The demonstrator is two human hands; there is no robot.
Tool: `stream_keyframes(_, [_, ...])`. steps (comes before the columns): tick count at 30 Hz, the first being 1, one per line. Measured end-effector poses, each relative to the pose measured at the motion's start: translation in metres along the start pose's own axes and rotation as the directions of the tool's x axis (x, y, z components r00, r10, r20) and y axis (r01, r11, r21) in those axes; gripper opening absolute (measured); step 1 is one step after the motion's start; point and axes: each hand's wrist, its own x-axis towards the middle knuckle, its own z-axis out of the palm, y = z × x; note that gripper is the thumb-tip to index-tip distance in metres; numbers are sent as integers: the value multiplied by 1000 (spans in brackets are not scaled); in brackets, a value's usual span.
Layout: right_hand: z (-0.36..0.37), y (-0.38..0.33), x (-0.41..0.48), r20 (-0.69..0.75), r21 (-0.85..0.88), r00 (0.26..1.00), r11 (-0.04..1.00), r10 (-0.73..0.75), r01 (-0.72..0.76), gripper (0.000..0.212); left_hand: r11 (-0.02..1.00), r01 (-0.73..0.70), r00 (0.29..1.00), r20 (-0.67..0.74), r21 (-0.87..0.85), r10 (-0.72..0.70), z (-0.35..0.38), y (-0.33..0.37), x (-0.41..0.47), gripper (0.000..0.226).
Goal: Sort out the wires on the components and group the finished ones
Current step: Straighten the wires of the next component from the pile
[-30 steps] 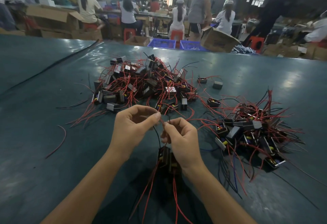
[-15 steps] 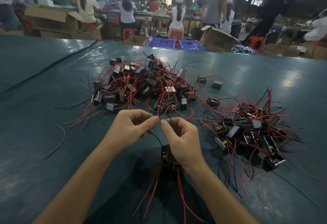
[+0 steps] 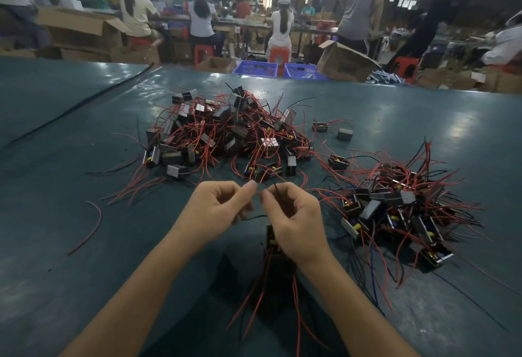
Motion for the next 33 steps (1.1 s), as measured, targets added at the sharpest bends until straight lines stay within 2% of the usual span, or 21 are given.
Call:
stream_keyframes(2, [-2, -1, 3, 27, 92, 997, 993, 78, -80, 20, 963, -231, 970, -40, 141, 239, -3, -6, 0, 27])
stream_keyframes(5, [-5, 0, 5, 83, 162, 988, 976, 130, -142, 21, 863, -436, 884, -61, 255, 464, -7, -10, 2, 17])
stream_keyframes(7, [-7, 1, 6, 114, 164, 982, 972, 149, -167, 19, 774, -515, 827, -24, 369, 562, -9, -10, 3, 13])
stream_keyframes(9, [-8, 2, 7, 122, 158, 981, 972, 153, -172, 17, 764, -519, 827, 0, 384, 562, -11, -11, 4, 12])
stream_keyframes(12, [-6, 3, 5, 94, 74, 989, 990, 110, -117, 14, 883, -379, 914, -39, 276, 405, -12, -9, 3, 14])
stream_keyframes(15, [-3, 4, 0, 69, -193, 993, 975, -99, 111, 9, 993, -91, 991, -89, 70, 97, -6, -7, 5, 31])
stream_keyframes(16, [-2, 5, -2, 61, -298, 979, 933, -194, 203, 11, 999, 26, 995, -91, -45, -30, -4, -7, 6, 38])
stream_keyframes(18, [-3, 6, -3, 62, -454, 934, 823, -352, 340, 17, 931, 261, 961, -22, -255, -276, 0, -6, 6, 43])
stream_keyframes(20, [-3, 7, -4, 64, -488, 922, 794, -382, 363, 18, 859, 386, 919, 53, -338, -391, 3, -7, 7, 44])
stream_keyframes(21, [-2, 7, -4, 55, -447, 940, 834, -337, 325, 17, 863, 384, 920, 59, -329, -388, 3, -8, 7, 46])
stream_keyframes(23, [-3, 6, -3, 40, -298, 982, 936, -185, 188, 15, 958, 225, 973, -15, -177, -231, 4, -10, 7, 49])
stream_keyframes(24, [-3, 5, -2, 39, -230, 992, 965, -120, 126, 14, 997, 73, 996, -57, -28, -74, 2, -12, 6, 45])
stream_keyframes(25, [-5, 4, -1, 43, -172, 996, 982, -76, 82, 13, 988, -96, 992, -70, 118, 104, 1, -13, 5, 35])
stream_keyframes(26, [-6, 3, -1, 47, -122, 998, 991, -43, 49, 14, 949, -231, 968, -53, 213, 247, -2, -15, 4, 25])
stream_keyframes(29, [-10, 1, 2, 58, -15, 998, 999, 30, -29, 17, 841, -448, 882, -3, 304, 471, -9, -15, 2, 15])
stream_keyframes(31, [-12, 1, 3, 93, 26, 994, 998, 57, -60, 18, 745, -529, 822, 26, 406, 569, -10, -15, 2, 12])
stream_keyframes(33, [-14, 2, 4, 128, 41, 990, 997, 65, -70, 18, 680, -541, 802, 58, 495, 595, -11, -17, 2, 20])
